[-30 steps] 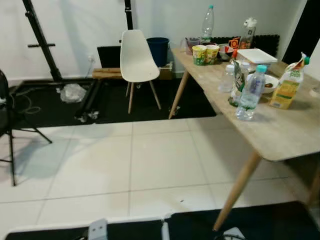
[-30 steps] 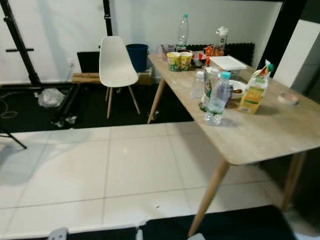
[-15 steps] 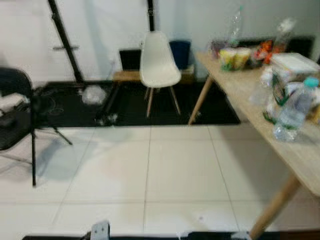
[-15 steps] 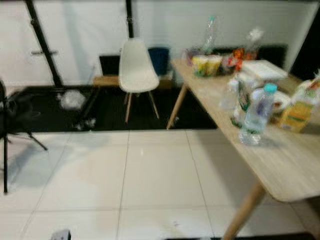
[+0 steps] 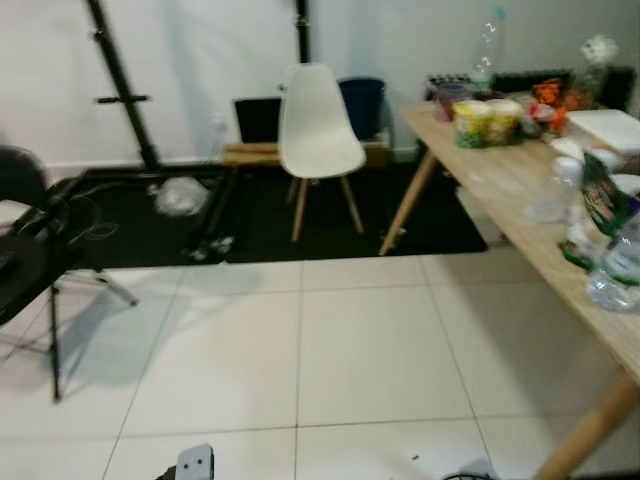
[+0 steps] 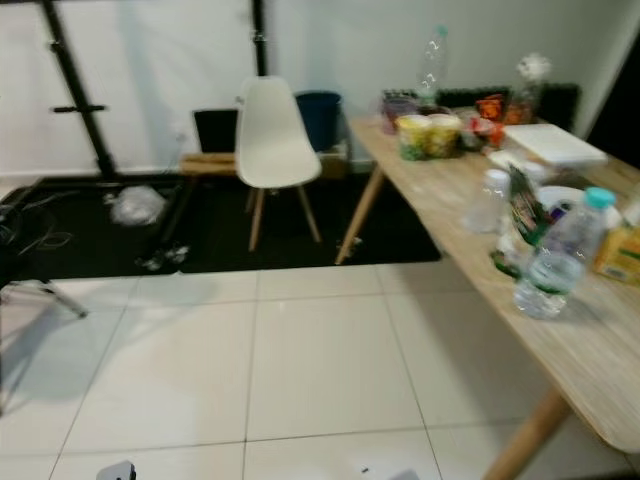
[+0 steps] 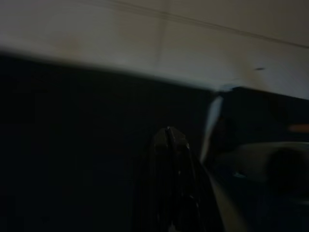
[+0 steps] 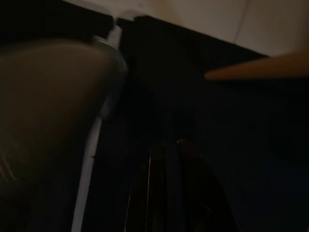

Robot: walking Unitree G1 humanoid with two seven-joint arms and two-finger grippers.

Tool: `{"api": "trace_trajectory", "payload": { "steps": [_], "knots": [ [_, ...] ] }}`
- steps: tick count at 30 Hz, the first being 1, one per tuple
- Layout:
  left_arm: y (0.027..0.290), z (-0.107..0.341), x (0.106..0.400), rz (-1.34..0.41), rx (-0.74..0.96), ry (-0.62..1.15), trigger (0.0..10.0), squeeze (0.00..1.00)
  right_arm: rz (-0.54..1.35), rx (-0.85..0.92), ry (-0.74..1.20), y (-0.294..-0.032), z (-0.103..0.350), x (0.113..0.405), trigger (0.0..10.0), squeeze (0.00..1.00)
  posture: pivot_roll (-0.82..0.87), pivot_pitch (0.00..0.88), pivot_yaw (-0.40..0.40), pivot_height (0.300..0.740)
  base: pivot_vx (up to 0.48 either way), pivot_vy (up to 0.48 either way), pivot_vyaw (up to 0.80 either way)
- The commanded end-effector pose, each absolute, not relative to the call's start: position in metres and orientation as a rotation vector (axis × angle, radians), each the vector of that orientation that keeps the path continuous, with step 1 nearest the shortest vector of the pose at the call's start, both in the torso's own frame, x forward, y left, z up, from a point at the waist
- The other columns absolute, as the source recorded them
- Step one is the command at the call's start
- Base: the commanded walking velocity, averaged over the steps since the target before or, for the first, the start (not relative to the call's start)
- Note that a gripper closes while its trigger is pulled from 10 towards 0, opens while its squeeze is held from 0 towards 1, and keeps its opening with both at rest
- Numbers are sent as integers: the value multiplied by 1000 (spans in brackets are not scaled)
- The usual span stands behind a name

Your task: Restocking fridge

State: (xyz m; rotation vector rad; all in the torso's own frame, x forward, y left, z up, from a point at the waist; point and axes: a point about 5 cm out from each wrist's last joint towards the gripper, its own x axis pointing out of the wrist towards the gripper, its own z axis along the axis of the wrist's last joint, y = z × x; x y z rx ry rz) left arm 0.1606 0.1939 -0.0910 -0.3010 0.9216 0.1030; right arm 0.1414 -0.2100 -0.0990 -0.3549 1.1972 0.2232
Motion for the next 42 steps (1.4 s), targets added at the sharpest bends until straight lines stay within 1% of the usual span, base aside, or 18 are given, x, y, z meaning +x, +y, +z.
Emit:
{"api": "trace_trajectory", "payload": {
  "steps": [1, 3, 6, 16, 24, 28, 42],
  "knots": [
    [197, -94, 152, 110, -287, 950, 10000, 0, 230, -352, 1179, -203, -98, 149, 10000, 0, -84, 0, 47, 740, 255, 0, -725],
    [197, -94, 152, 110, -287, 949, 10000, 0, 226, -345, 1175, -202, -97, 151, 10000, 0, -84, 0, 47, 740, 255, 0, -725],
    [197, -94, 153, 108, -286, 947, 10000, 0, 232, -349, 1184, -202, -100, 141, 10000, 0, -84, 0, 47, 740, 294, 0, 0],
    [198, -94, 153, 108, -287, 947, 10000, 0, 223, -330, 1186, -205, -102, 134, 10000, 0, -84, 0, 49, 740, 278, 0, 0],
    [197, -94, 153, 108, -291, 948, 10000, 0, 216, -326, 1175, -206, -101, 136, 10000, 0, -84, 0, 49, 740, 364, 0, 0],
    [196, -94, 152, 116, -305, 952, 10000, 0, 221, -347, 1159, -206, -99, 142, 10000, 0, -85, 0, 51, 740, 343, 0, 0],
    [195, -95, 151, 118, -314, 958, 10000, 0, 223, -338, 1130, -204, -95, 155, 10000, 0, -85, 0, 49, 740, 0, 0, -795]
  ]
}}
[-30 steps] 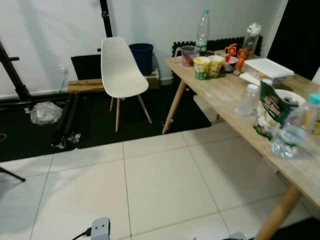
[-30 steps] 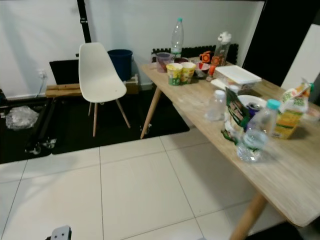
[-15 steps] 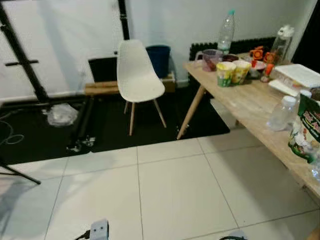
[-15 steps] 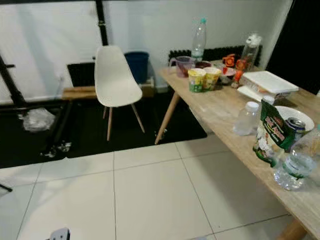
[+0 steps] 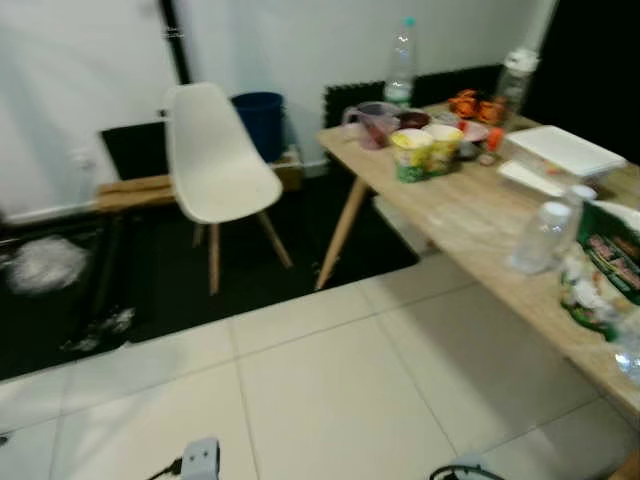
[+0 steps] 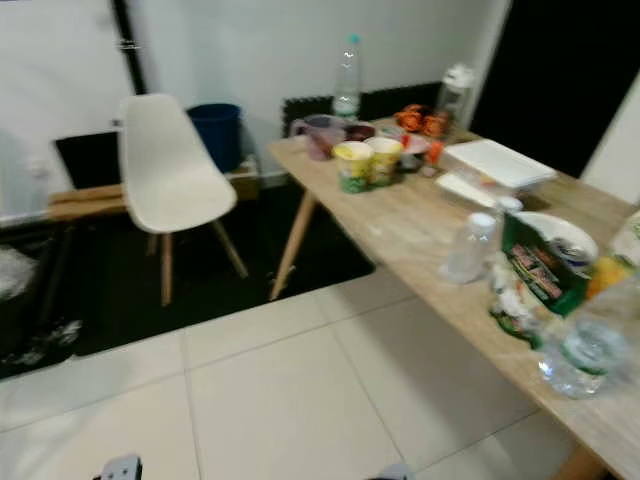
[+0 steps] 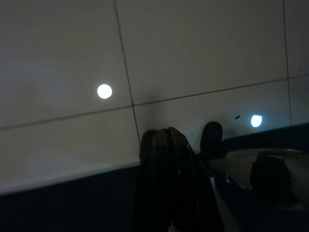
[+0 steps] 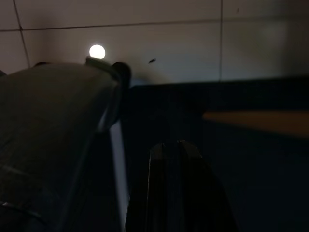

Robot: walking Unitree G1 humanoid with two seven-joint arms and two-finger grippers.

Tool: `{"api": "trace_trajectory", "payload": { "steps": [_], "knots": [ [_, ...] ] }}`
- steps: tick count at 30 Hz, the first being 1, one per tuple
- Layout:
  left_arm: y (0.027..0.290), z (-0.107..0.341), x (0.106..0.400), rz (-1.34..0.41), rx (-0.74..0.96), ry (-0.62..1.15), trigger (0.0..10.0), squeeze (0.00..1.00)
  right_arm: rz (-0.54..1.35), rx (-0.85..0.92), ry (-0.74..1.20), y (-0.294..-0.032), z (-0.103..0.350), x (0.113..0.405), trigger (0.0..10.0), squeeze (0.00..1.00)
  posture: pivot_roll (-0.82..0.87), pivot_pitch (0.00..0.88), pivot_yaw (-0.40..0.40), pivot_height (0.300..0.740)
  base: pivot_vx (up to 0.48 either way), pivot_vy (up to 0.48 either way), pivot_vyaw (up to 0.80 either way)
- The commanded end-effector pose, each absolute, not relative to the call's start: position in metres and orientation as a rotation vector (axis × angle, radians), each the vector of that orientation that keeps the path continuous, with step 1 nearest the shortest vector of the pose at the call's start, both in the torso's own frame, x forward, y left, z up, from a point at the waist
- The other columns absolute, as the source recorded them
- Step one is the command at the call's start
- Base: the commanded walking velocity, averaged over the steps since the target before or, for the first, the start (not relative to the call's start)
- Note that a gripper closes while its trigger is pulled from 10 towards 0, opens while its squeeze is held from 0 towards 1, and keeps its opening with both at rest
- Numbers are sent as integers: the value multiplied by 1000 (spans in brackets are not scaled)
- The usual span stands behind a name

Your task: Restocking fridge

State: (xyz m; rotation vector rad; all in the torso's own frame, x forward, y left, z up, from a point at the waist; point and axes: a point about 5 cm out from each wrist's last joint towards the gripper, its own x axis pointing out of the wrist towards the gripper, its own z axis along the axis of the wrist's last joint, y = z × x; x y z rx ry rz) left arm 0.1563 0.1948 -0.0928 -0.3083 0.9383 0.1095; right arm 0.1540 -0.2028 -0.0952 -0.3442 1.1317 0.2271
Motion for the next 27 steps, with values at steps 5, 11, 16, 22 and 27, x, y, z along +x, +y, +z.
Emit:
{"api": "trace_trajectory", "payload": {
  "steps": [5, 11, 16, 22, 27],
  "knots": [
    [194, -96, 149, 120, -313, 963, 10000, 0, 230, -342, 1085, -202, -89, 169, 10000, 0, -85, 0, 49, 740, 0, 0, -793],
    [194, -96, 149, 117, -312, 966, 10000, 0, 292, -403, 984, -194, -77, 196, 10000, 0, -85, 0, 49, 740, 0, 0, -790],
    [193, -97, 148, 116, -309, 971, 10000, 0, 337, -374, 848, -180, -57, 230, 10000, 0, -85, 0, 49, 740, 0, 0, -790],
    [194, -97, 148, 116, -306, 973, 10000, 0, 476, -364, 714, -157, -38, 257, 10000, 0, -85, 0, 47, 740, 0, 0, -796],
    [194, -96, 149, 114, -305, 970, 10000, 0, 701, -290, 593, -128, -18, 272, 10000, 0, -85, 0, 47, 740, 0, 0, -793]
  ]
}}
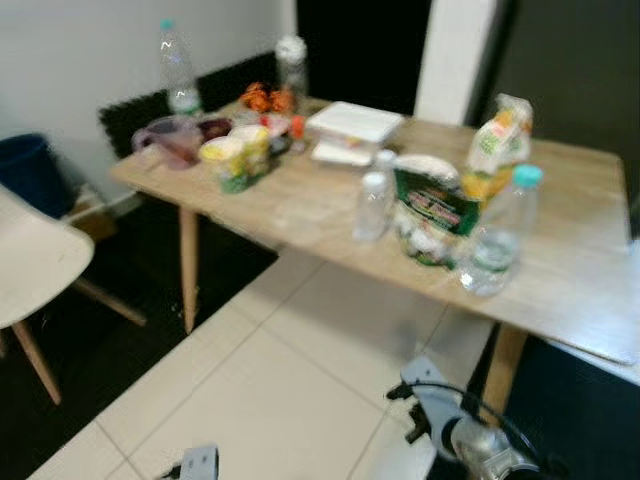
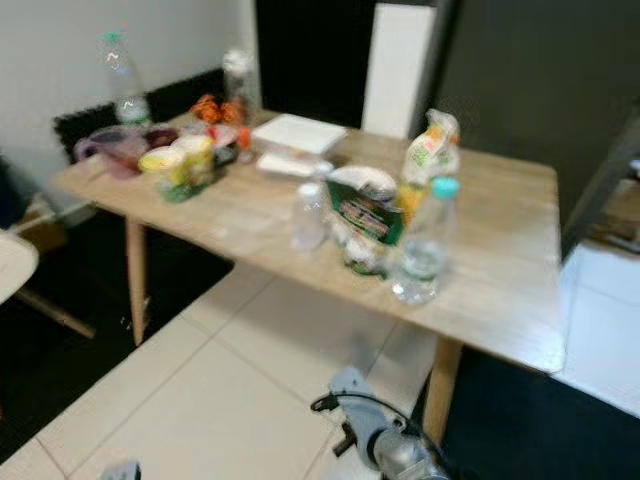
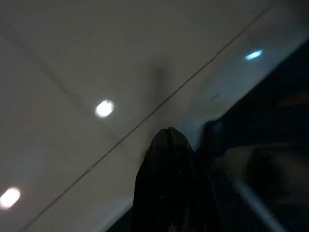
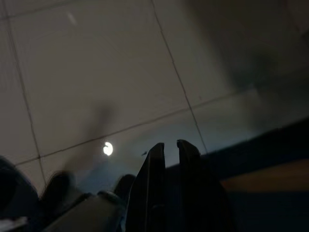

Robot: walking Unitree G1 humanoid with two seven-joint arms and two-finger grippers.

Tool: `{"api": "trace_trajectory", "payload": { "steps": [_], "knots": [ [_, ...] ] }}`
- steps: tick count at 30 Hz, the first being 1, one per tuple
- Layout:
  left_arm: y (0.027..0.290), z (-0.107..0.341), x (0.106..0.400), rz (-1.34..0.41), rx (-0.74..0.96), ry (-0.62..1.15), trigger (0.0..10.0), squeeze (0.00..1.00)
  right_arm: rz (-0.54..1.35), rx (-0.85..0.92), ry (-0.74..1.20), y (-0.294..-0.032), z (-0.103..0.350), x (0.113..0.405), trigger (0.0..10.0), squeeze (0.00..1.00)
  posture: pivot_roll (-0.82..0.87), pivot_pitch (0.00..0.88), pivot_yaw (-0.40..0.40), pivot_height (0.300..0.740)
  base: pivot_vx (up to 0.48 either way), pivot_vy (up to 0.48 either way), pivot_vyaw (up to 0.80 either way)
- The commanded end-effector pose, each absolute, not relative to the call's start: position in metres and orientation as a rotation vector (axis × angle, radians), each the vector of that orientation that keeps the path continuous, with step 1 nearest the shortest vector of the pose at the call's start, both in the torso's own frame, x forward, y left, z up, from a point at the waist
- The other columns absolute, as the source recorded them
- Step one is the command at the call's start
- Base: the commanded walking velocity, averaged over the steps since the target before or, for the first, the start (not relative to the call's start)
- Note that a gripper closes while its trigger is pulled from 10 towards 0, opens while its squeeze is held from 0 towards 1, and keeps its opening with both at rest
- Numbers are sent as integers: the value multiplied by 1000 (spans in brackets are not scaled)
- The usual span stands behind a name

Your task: Restocking fridge

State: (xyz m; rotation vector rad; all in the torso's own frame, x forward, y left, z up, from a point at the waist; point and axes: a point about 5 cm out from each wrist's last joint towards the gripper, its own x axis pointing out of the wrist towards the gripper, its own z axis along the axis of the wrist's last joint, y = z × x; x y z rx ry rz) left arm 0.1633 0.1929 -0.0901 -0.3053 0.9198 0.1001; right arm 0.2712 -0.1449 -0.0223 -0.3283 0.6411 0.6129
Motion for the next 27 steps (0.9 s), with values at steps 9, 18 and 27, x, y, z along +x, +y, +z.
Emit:
{"api": "trace_trajectory", "payload": {
  "steps": [9, 18, 27],
  "knots": [
    [192, -95, 151, 106, -303, 963, 10000, 0, 998, -15, 319, -102, 33, 298, 10000, 0, -85, 0, 46, 740, 0, 0, -178],
    [192, -96, 150, 107, -309, 963, 10000, 0, 1171, 233, 6, -103, 97, 319, 10000, 1000, -84, 0, 44, 740, 0, 0, 0],
    [191, -96, 149, 109, -318, 964, 10000, 0, 1260, 400, -410, -123, 182, 326, 10000, 1000, -86, 0, 39, 740, 0, 0, 0]
  ]
}}
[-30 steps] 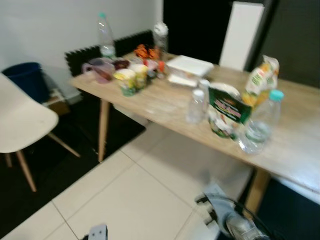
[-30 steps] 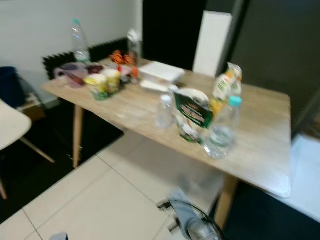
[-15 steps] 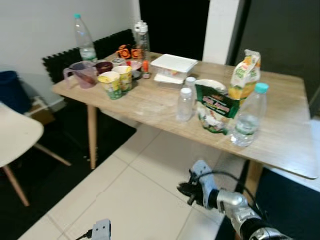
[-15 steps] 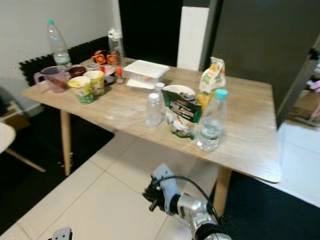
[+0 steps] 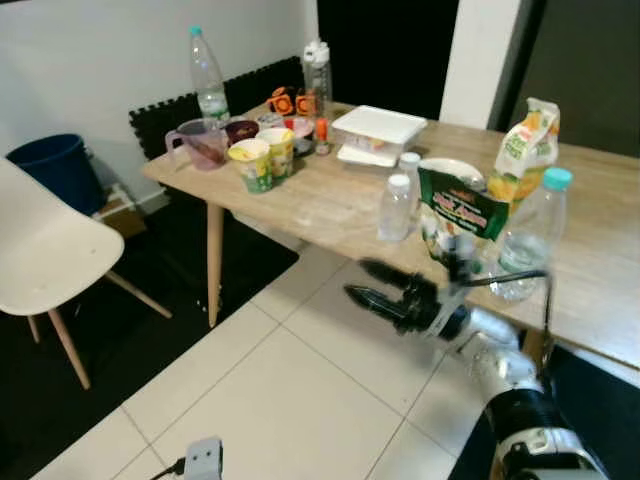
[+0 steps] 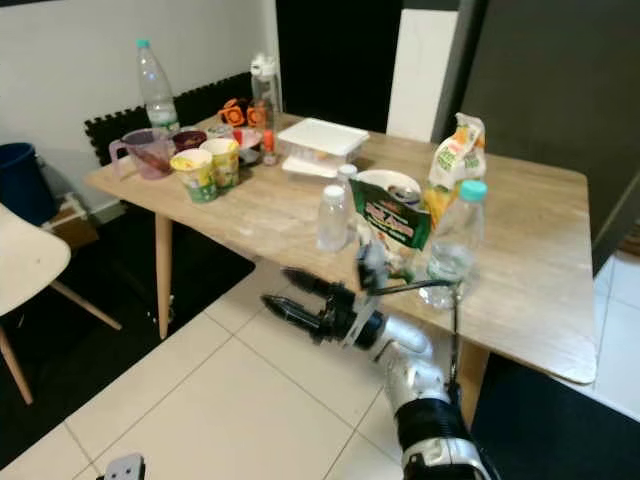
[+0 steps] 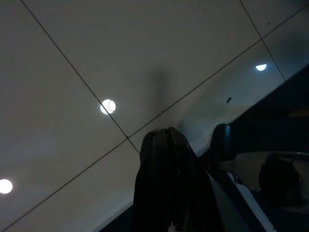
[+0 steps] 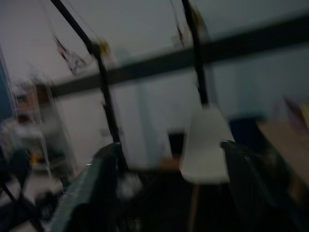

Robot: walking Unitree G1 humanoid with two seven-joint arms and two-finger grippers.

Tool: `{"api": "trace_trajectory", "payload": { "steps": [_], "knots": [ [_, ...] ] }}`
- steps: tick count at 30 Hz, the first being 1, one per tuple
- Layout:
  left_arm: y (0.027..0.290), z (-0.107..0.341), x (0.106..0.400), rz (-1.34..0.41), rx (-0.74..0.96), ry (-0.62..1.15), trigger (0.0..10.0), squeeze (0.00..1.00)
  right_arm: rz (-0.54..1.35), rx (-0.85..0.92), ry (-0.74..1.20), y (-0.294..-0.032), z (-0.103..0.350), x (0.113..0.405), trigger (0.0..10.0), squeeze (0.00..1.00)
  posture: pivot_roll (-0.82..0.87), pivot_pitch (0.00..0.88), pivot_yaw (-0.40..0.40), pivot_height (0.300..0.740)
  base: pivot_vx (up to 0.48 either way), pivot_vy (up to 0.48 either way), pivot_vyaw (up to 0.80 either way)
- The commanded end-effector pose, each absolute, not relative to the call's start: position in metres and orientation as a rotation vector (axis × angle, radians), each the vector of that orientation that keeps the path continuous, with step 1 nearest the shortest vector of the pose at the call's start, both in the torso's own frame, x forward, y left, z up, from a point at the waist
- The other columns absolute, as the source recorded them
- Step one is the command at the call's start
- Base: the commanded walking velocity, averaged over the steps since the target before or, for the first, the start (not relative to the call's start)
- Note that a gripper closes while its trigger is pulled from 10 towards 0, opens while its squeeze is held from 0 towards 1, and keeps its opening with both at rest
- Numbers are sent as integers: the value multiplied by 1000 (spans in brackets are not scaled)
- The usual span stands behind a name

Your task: Restocking fridge

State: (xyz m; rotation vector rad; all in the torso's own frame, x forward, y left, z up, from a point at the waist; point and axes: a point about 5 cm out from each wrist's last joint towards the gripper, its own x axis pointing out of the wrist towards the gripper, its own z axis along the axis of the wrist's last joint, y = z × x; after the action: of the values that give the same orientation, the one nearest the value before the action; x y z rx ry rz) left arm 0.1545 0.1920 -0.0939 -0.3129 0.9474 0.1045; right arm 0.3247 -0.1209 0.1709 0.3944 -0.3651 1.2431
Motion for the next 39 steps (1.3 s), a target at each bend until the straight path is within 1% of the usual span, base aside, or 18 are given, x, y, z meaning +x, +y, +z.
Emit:
{"api": "trace_trajectory", "payload": {
  "steps": [1, 2, 4, 5, 8, 9, 11, 12, 13, 14, 15, 17, 21, 23, 26, 31, 33, 39],
  "knots": [
    [191, -96, 149, 110, -318, 964, 10000, 0, 1243, 402, -469, -128, 195, 327, 10000, 1000, -86, 0, 39, 740, 0, 0, 0],
    [192, -96, 149, 112, -320, 963, 10000, 0, 1155, 351, -560, -140, 221, 333, 10000, 1000, -86, 0, 39, 740, 0, 0, 0],
    [192, -96, 149, 112, -320, 964, 10000, 0, 1108, 321, -584, -144, 229, 336, 10000, 1000, -86, 0, 39, 740, 0, 0, 0],
    [192, -96, 148, 113, -320, 964, 10000, 0, 1002, 269, -600, -151, 240, 345, 10000, 1000, -86, 0, 39, 740, 0, 0, 0],
    [192, -97, 148, 116, -320, 965, 10000, 0, 757, 115, -609, -171, 262, 360, 10000, 1000, -86, 0, 39, 740, 0, 0, 0],
    [192, -97, 148, 116, -320, 965, 10000, 0, 757, 115, -609, -171, 262, 360, 10000, 1000, -86, 0, 39, 740, 0, 0, 0],
    [192, -97, 148, 117, -321, 967, 10000, 0, 489, -39, -581, -195, 279, 370, 10000, 1000, -86, 0, 39, 740, 0, 0, 0],
    [192, -97, 148, 117, -321, 967, 10000, 0, 489, -39, -581, -195, 279, 370, 10000, 1000, -86, 0, 39, 740, 0, 0, 0],
    [192, -97, 147, 118, -322, 968, 10000, 0, 286, -138, -548, -216, 289, 375, 10000, 643, -84, 0, 37, 740, 0, 0, 0],
    [192, -97, 147, 118, -322, 969, 10000, 0, 230, -162, -536, -222, 291, 376, 10000, 643, -84, 0, 37, 740, 0, 0, 0],
    [191, -97, 147, 119, -323, 970, 10000, 0, 143, -184, -512, -233, 293, 377, 10000, 0, -84, 0, 37, 740, 0, 0, 0],
    [191, -97, 147, 119, -323, 970, 10000, 0, 143, -184, -512, -233, 293, 377, 10000, 0, -84, 0, 37, 740, 0, 0, 0],
    [191, -97, 146, 121, -326, 971, 10000, 0, 52, -235, -486, -246, 293, 378, 10000, 0, -84, 0, 37, 740, 0, 0, 0],
    [191, -98, 145, 122, -326, 973, 10000, 0, -74, -274, -467, -261, 293, 377, 10000, 0, -82, 0, 36, 740, 0, 0, 0],
    [192, -98, 145, 123, -325, 973, 10000, 0, -128, -277, -447, -267, 292, 378, 10000, 0, -82, 0, 36, 740, 0, 0, 0],
    [192, -98, 145, 123, -324, 974, 10000, 0, -174, -265, -417, -270, 287, 380, 10000, 0, -83, 0, 39, 740, 0, 0, 0],
    [193, -98, 145, 121, -320, 975, 10000, 0, -239, -243, -389, -278, 284, 378, 10000, 0, -83, 0, 39, 740, 0, 0, 0],
    [193, -97, 146, 120, -317, 974, 10000, 0, -290, -194, -324, -286, 280, 378, 10000, 0, -81, 0, 42, 740, 0, 0, 0]
  ]
}}
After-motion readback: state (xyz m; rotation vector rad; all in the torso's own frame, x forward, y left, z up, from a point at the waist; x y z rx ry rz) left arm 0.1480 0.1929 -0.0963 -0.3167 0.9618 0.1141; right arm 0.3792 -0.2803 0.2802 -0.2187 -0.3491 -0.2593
